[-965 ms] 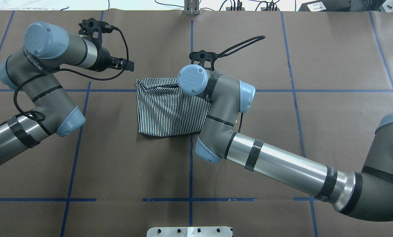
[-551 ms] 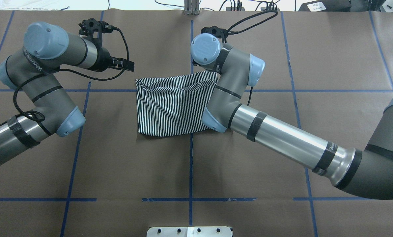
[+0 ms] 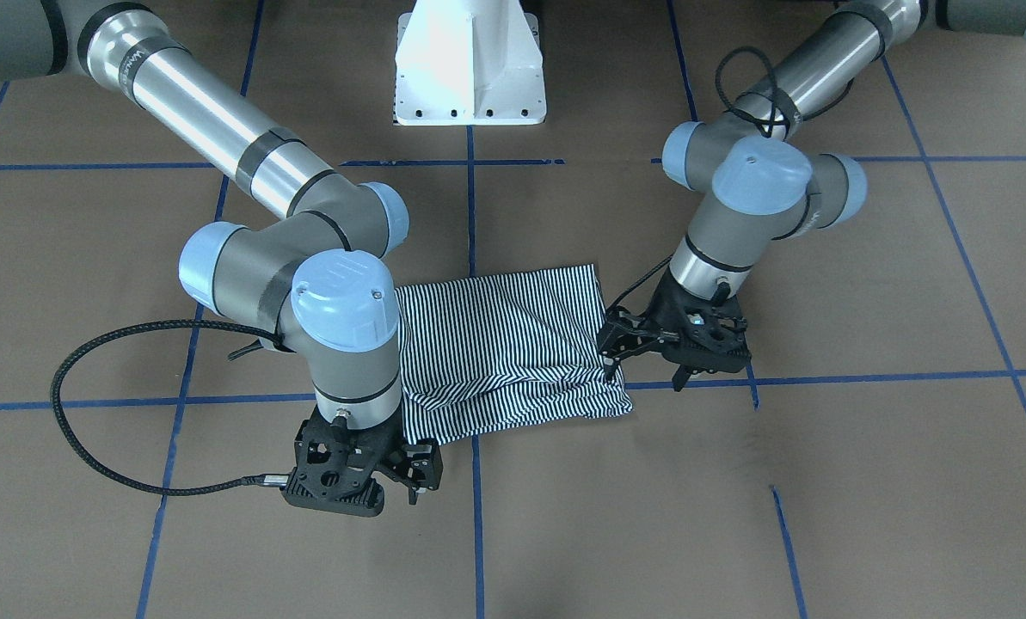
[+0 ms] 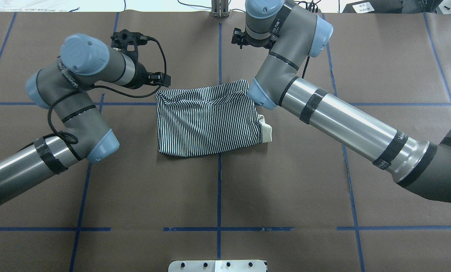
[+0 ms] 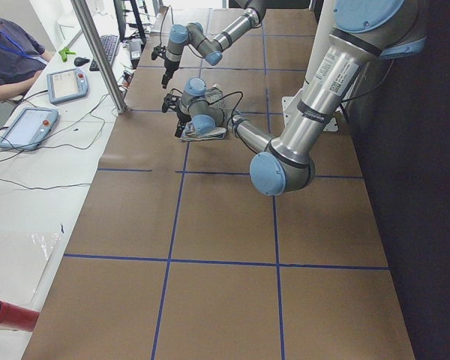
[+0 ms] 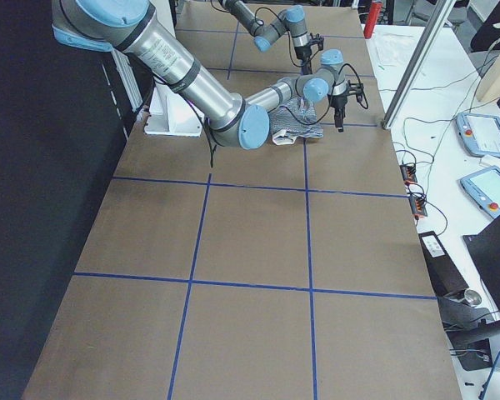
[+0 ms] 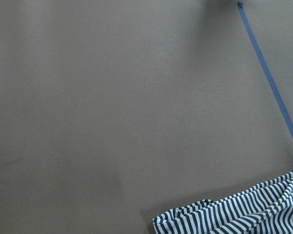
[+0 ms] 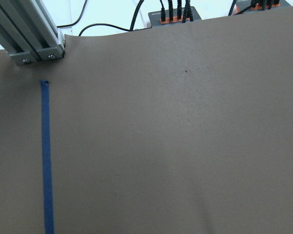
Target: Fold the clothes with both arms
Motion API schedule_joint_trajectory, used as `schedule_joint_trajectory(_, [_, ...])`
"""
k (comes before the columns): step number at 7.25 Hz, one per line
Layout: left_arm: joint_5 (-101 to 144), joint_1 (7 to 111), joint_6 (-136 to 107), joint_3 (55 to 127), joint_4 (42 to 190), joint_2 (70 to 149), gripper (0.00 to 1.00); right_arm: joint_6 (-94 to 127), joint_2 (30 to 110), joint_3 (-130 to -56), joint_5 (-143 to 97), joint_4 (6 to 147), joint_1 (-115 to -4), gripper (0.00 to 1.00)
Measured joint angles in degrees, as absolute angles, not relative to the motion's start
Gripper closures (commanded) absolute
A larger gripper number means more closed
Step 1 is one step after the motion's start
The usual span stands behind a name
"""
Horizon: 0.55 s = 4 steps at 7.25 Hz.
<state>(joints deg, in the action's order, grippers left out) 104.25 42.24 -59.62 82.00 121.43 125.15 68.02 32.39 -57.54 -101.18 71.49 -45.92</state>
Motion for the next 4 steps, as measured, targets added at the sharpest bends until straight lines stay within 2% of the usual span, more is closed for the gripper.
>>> schedule_joint_trajectory(4, [98.3,36.6,-62.1,81.2,118.2,127.1,0.00,67.6,34.6,-60.0,-101.8,71.6,-46.1,0.00])
